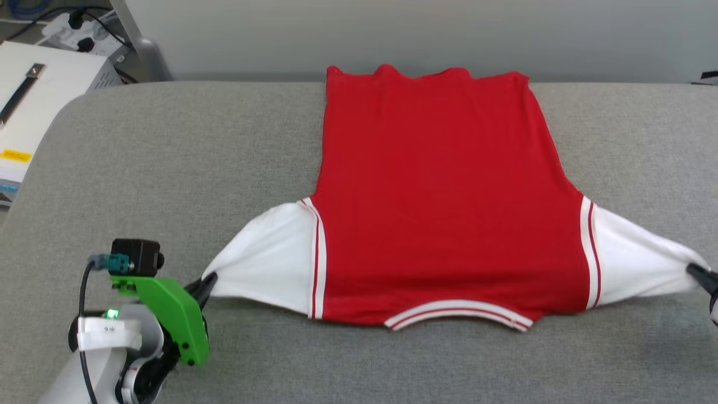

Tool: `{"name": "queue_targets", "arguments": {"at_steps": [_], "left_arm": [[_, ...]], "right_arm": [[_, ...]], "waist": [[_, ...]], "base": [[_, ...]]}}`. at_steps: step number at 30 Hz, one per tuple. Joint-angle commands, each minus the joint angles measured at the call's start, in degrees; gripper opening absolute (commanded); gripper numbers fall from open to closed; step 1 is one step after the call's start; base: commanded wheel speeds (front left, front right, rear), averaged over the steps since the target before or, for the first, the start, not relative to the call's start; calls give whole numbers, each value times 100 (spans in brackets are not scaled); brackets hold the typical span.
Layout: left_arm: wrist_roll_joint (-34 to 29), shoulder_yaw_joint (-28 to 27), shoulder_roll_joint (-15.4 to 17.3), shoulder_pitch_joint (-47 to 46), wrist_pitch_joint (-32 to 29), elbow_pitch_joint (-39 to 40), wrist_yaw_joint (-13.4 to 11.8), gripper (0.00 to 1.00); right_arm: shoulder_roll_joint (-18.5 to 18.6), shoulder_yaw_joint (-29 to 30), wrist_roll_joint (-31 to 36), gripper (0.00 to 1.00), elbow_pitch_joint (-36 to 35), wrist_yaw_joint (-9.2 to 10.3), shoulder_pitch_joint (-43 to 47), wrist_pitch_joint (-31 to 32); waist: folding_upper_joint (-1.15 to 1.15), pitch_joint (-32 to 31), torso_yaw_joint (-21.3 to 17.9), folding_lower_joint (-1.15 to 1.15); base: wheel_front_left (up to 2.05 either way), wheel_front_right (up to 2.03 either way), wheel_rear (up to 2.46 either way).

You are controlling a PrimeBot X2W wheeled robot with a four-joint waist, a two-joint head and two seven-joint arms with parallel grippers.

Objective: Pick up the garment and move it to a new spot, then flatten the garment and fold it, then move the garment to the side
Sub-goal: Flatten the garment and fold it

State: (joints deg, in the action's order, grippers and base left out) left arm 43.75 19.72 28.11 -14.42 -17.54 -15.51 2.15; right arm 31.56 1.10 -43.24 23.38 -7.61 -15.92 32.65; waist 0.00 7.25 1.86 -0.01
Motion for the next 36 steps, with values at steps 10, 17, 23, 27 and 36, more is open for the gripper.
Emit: {"name": "queue_targets", "arguments": {"at_steps": [10, 17, 23, 27, 36], "left_arm": [[697, -65, 434, 1551, -866, 1020, -329, 0], [1016, 108, 529, 2149, -1398, 1643, -415, 0], [1077, 106, 470, 2180, -1358, 1842, -409, 0], [1012, 97, 528, 2055, -1353, 1980, -381, 0], [605, 311, 699, 1845, -1604, 2799, -559, 0]], "right_arm": [[-351, 946, 72, 0, -962, 12, 1537, 1378], [-823, 1525, 412, 0, -1762, 12, 2200, 2127], [-1180, 1703, 665, 0, -2286, 12, 2304, 2379], [-1234, 1786, 731, 0, -2512, 12, 2206, 2528], [-1085, 1818, 589, 100, -3073, 12, 1590, 2626]], "waist": [[0, -491, 8, 1], [0, -500, 21, 1], [0, -355, 34, 1], [0, -208, 59, 1], [0, 412, 234, 1]], "base": [[0, 0, 0], [0, 0, 0], [0, 0, 0], [0, 0, 0], [0, 0, 0]]}}
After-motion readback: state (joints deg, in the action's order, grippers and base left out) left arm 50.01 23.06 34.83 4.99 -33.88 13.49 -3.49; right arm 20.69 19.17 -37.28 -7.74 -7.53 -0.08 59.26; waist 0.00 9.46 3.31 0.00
